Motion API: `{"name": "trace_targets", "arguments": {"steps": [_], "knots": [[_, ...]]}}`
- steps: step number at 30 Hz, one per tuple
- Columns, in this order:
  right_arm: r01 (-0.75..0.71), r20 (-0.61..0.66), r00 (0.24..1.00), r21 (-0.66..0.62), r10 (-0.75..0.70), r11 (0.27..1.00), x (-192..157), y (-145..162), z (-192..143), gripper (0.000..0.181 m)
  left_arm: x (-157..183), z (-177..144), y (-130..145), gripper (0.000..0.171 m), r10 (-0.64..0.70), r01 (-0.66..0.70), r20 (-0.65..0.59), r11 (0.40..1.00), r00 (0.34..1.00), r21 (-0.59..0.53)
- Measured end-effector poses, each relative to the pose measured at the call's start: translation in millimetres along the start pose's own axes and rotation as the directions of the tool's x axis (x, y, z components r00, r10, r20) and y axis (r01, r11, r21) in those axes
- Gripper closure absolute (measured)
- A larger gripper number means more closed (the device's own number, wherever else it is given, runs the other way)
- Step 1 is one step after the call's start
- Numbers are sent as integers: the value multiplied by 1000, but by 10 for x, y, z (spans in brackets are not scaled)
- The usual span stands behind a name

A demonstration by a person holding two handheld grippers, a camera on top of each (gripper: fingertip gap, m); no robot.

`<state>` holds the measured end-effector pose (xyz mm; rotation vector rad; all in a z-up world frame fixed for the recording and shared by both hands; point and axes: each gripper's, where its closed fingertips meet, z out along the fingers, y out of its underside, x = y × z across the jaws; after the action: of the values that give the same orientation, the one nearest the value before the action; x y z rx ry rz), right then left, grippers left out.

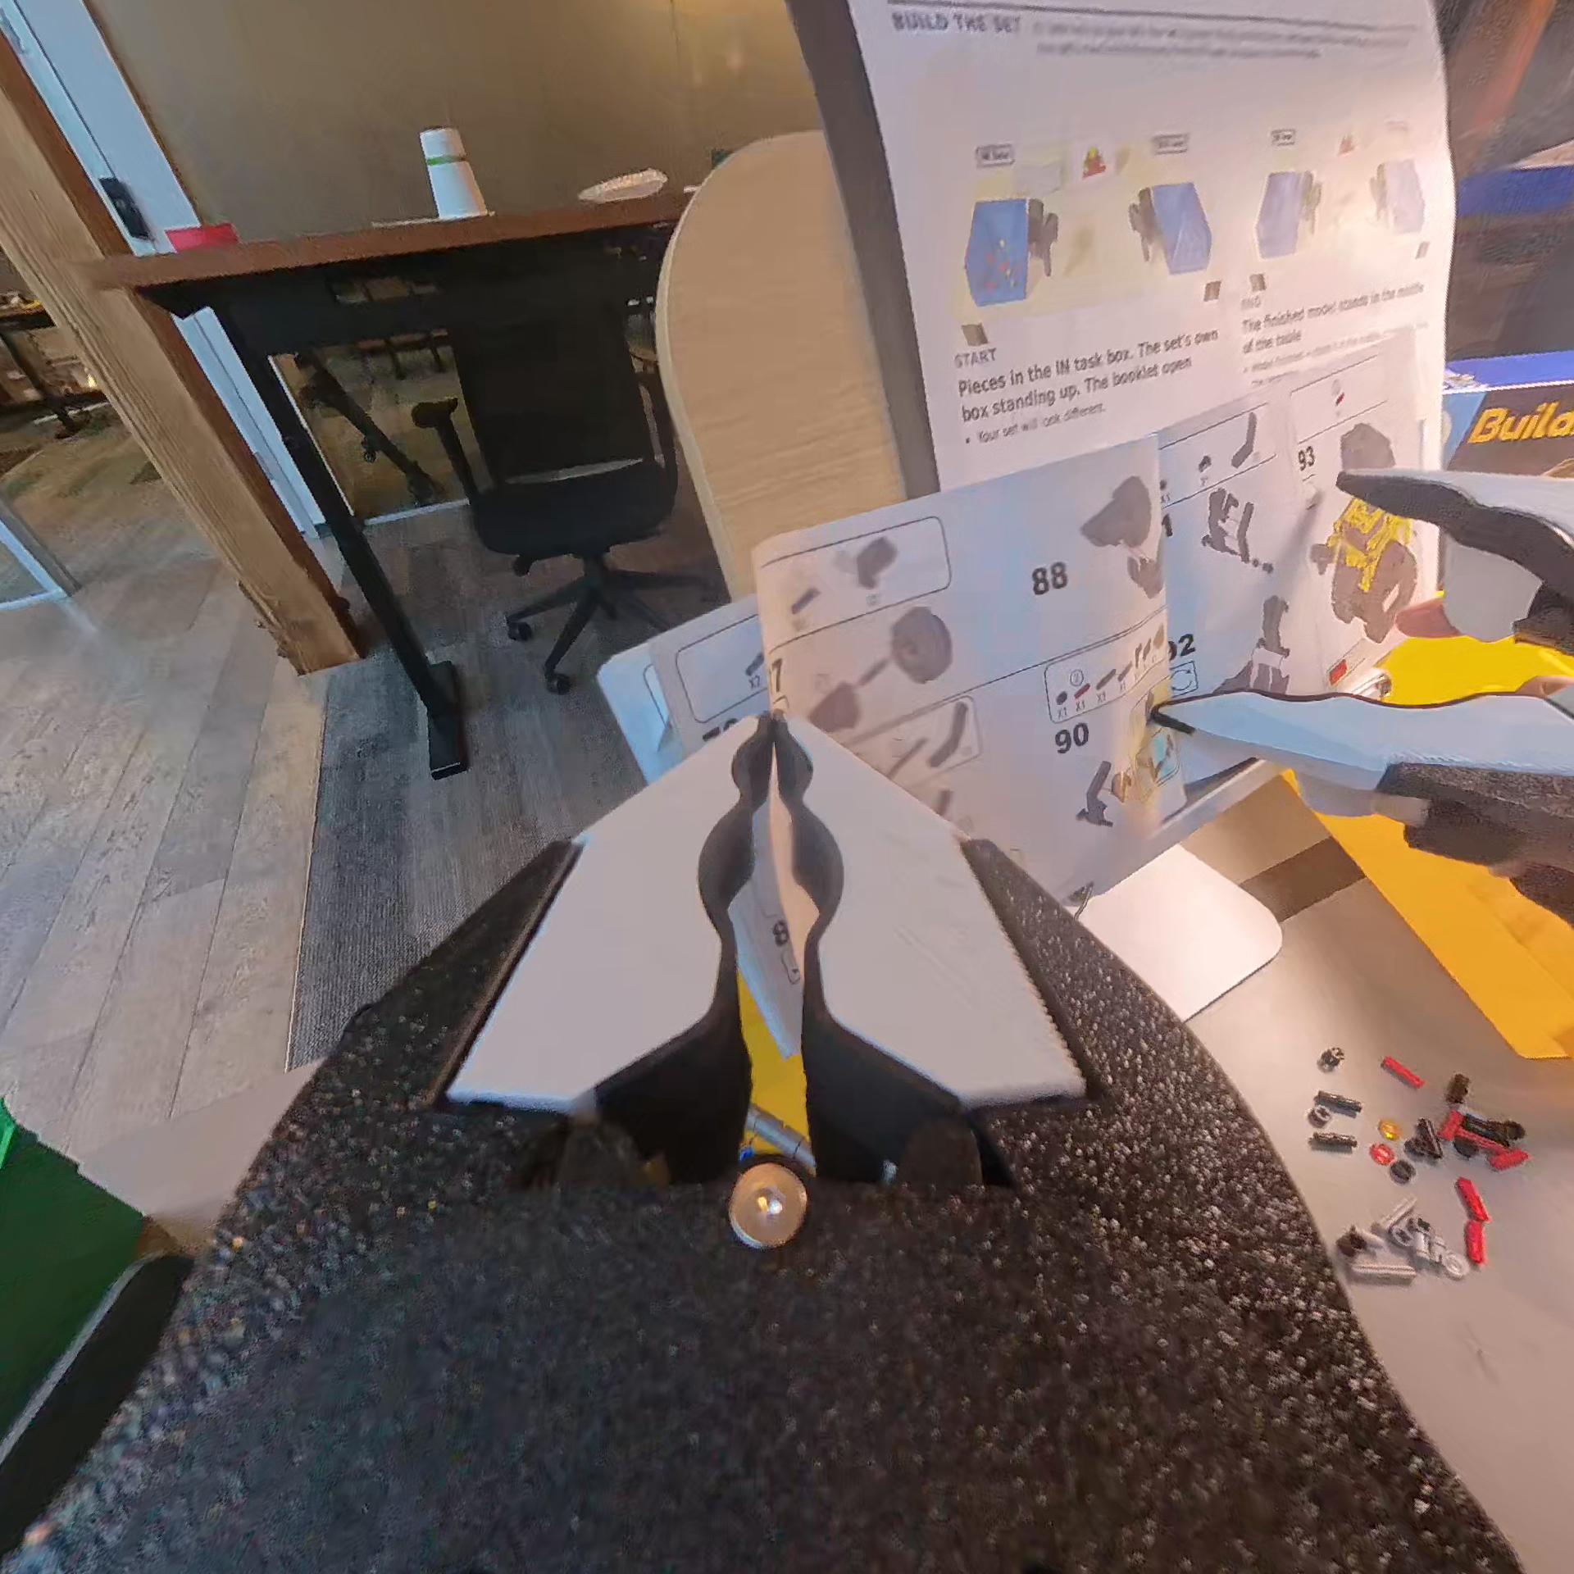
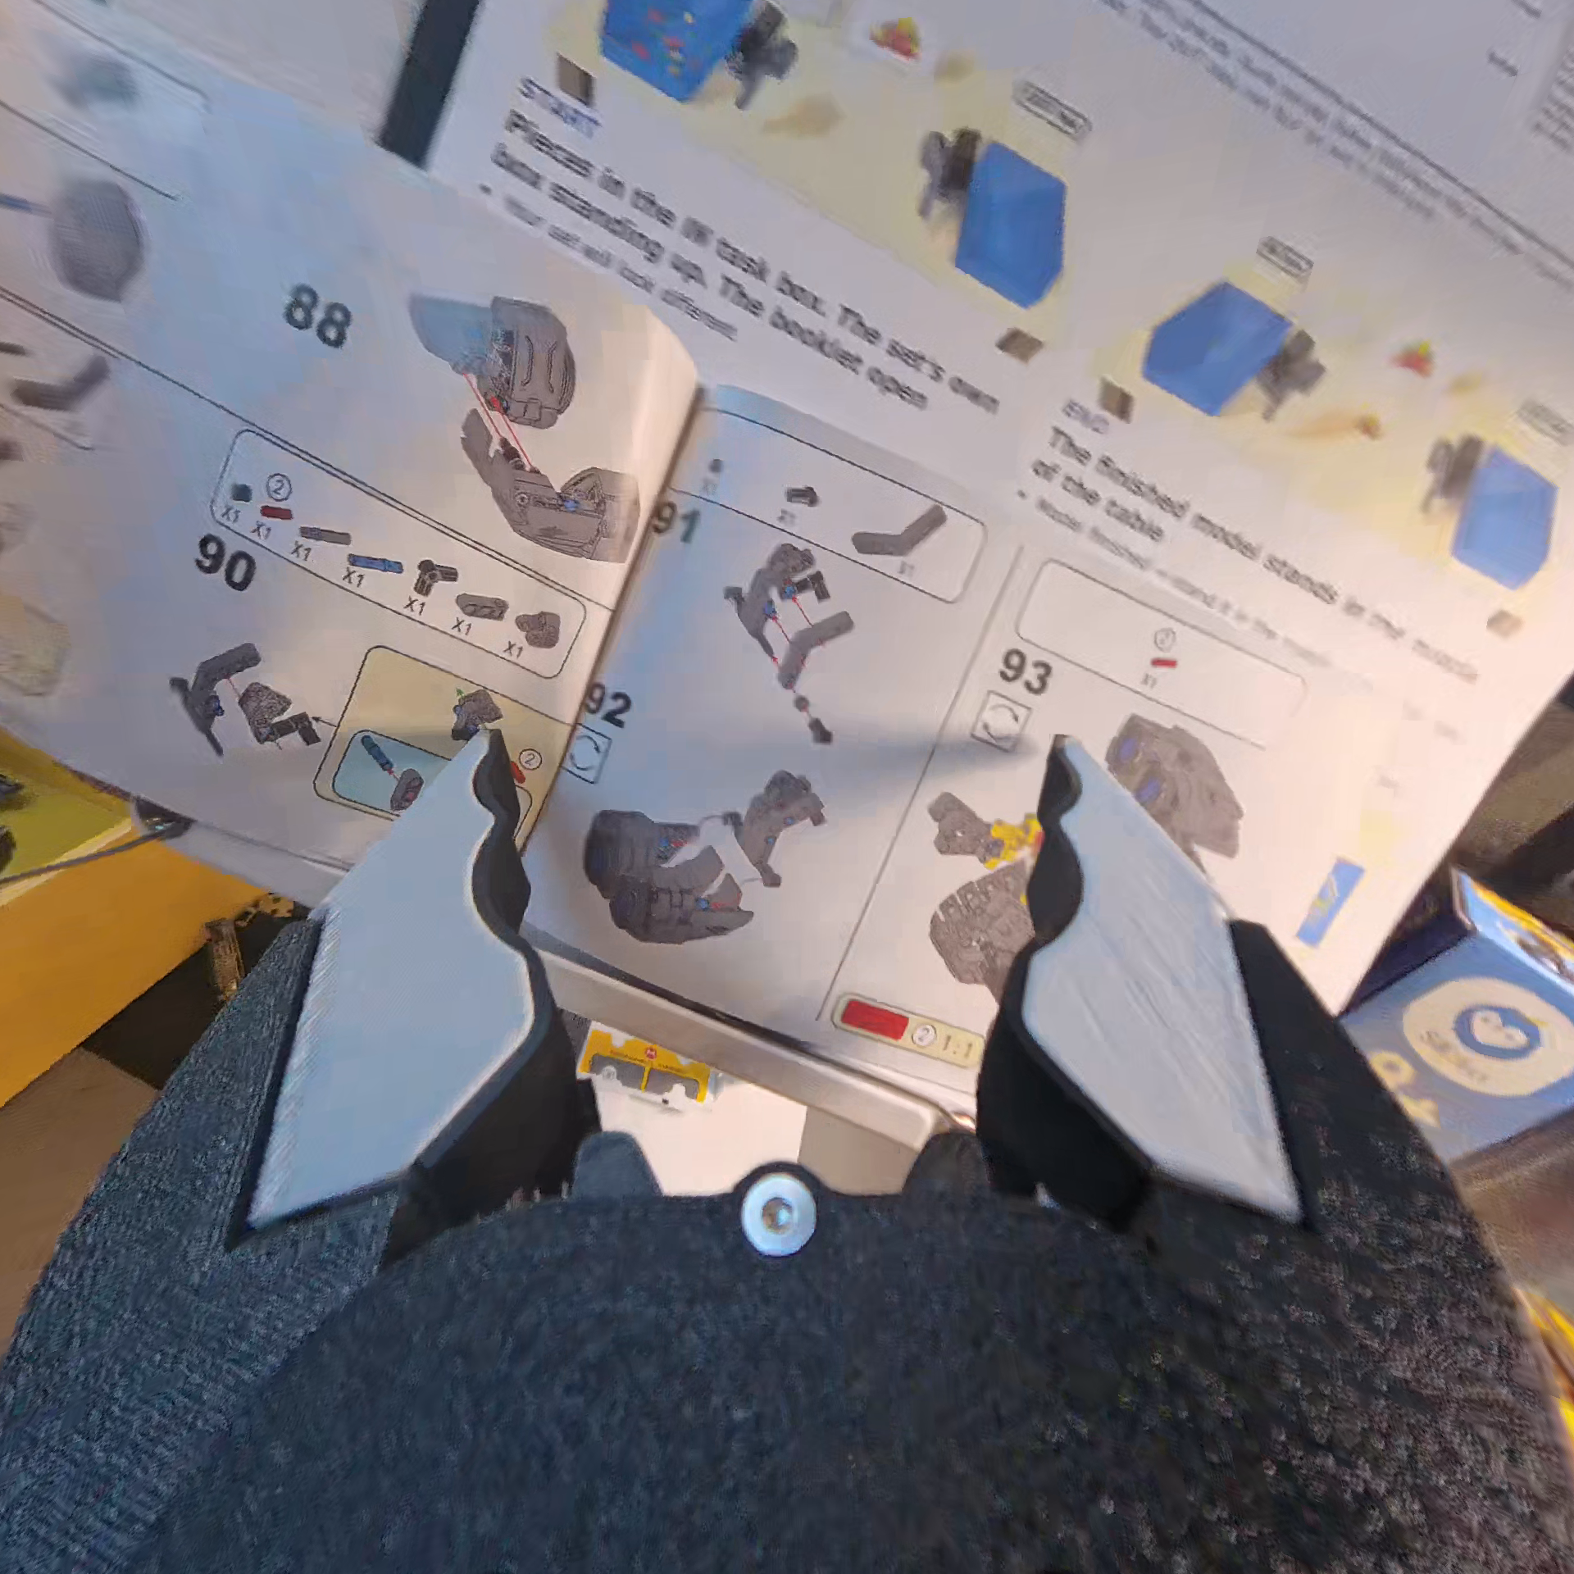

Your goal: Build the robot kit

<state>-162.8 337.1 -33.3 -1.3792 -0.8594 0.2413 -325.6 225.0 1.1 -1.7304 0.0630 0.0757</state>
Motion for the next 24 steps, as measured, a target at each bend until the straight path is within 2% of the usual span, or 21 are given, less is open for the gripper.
{"name": "trace_targets", "arguments": {"steps": [3,6,10,12,19,22,24], "knots": [[-30,-61,998,-25,28,999,247,156,-49,57,122,25,-28,171,37,-37,-24,999,999,7],[-36,-94,995,-28,33,999,355,189,-93,59,214,100,0,171,76,-76,-22,997,997,-2],[-28,-104,994,-45,23,999,450,214,-113,60,204,122,87,171,66,-66,-21,998,998,-23],[-84,-87,993,-55,79,995,484,279,-108,57,205,116,129,171,57,-58,-31,998,998,-22],[-169,-118,980,-77,159,983,715,484,-150,57,216,184,139,171,168,-168,-18,985,986,-44],[-142,-133,983,-92,129,985,733,480,-189,63,189,226,130,171,204,-204,1,977,979,-56],[-112,-138,985,-71,102,991,735,372,-238,71,166,246,134,171,215,-214,11,975,977,-58]]}}
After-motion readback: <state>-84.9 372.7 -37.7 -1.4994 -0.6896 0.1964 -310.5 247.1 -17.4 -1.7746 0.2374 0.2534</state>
